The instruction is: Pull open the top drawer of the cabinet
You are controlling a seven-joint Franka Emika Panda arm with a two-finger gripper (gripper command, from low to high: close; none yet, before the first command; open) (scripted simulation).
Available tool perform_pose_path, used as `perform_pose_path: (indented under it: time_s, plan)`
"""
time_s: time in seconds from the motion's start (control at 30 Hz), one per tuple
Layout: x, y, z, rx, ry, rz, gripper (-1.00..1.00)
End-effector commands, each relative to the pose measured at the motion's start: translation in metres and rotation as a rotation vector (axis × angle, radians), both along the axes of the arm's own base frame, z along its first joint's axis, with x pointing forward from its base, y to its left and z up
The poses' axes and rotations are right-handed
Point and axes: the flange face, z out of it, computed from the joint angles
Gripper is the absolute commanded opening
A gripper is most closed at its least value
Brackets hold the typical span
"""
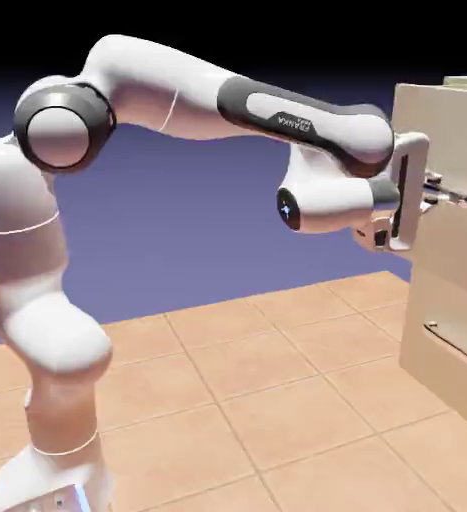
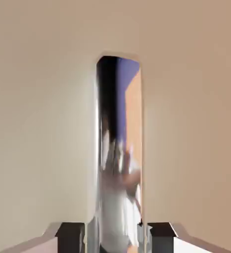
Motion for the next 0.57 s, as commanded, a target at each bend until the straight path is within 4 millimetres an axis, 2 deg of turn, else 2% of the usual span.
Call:
perform_pose_path:
  time_s: [0.0, 0.4, 0.43, 0.47, 0.53]
  plan:
    - [-0.011, 0.001, 0.0, 0.0, 0.001, 0.002, -1.0]
    - [-0.142, 0.001, 0.0, 0.0, 0.002, 0.003, -1.0]
    - [-0.142, 0.001, 0.0, 0.0, 0.002, 0.003, 1.0]
    - [-0.142, 0.001, 0.0, 0.0, 0.002, 0.003, 1.0]
    - [-0.163, 0.0, 0.001, 0.001, 0.002, 0.002, 1.0]
